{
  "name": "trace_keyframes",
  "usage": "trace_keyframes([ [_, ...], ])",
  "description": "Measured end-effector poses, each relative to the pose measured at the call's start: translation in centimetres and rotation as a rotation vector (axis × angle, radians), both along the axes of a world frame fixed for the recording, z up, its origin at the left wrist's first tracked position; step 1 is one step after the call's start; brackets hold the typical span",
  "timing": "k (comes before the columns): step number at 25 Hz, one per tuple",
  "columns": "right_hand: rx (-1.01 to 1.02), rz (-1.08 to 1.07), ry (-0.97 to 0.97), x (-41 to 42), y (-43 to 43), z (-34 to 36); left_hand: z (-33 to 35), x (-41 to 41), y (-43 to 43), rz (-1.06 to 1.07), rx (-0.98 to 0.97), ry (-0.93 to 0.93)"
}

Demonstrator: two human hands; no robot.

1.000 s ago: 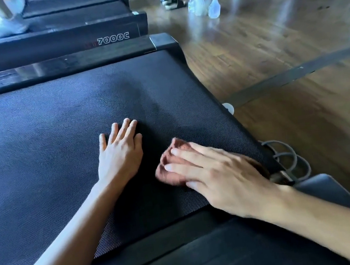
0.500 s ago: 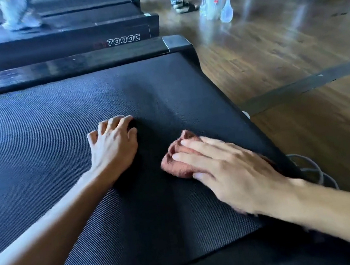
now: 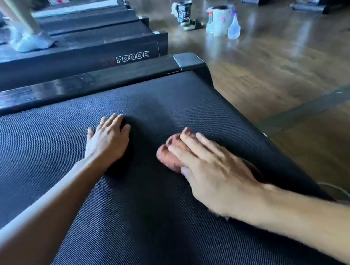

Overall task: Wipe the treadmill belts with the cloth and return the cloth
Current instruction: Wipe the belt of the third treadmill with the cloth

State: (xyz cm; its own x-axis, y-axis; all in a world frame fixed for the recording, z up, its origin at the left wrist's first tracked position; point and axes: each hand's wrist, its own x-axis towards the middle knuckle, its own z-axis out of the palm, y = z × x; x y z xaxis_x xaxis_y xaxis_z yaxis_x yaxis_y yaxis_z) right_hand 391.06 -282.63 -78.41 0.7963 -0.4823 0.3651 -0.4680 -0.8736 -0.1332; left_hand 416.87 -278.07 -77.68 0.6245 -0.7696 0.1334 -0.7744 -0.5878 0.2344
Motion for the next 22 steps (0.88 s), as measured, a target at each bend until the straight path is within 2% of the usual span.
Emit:
trace_keyframes([
  [3, 0.058, -0.138, 0.099, 6.9, -5.9, 1.6, -0.7, 0.1, -0.1, -0.008, 0.002, 0.002],
  [5, 0.067, -0.184, 0.070, 8.7, -5.4, 1.4, -1.0, 0.0, 0.2, -0.004, 0.004, -0.002],
  [8, 0.024, 0.025, -0.054, 5.3, 0.4, -0.1, -1.0, 0.0, 0.0, -0.003, 0.013, -0.015],
  [10, 0.036, 0.128, -0.094, 4.2, 0.3, -0.1, -1.3, -0.1, -0.1, 0.008, 0.013, -0.023],
  [11, 0.030, 0.123, -0.057, 5.3, -1.7, 0.2, -1.4, 0.0, -0.2, 0.012, 0.010, -0.032],
  [14, 0.099, -0.079, 0.048, 9.9, -7.8, 1.7, -1.3, -0.1, -0.2, 0.011, 0.019, -0.032],
  [16, 0.101, -0.128, 0.044, 11.3, -8.2, 1.9, -1.3, -0.1, -0.2, 0.018, 0.016, -0.019],
  [20, 0.069, 0.086, -0.035, 7.2, -2.7, 0.7, -1.4, 0.0, -0.2, -0.001, 0.020, -0.033],
  [22, 0.055, 0.107, -0.016, 7.8, -4.5, 0.8, -1.4, 0.1, -0.2, 0.006, 0.020, -0.025],
])
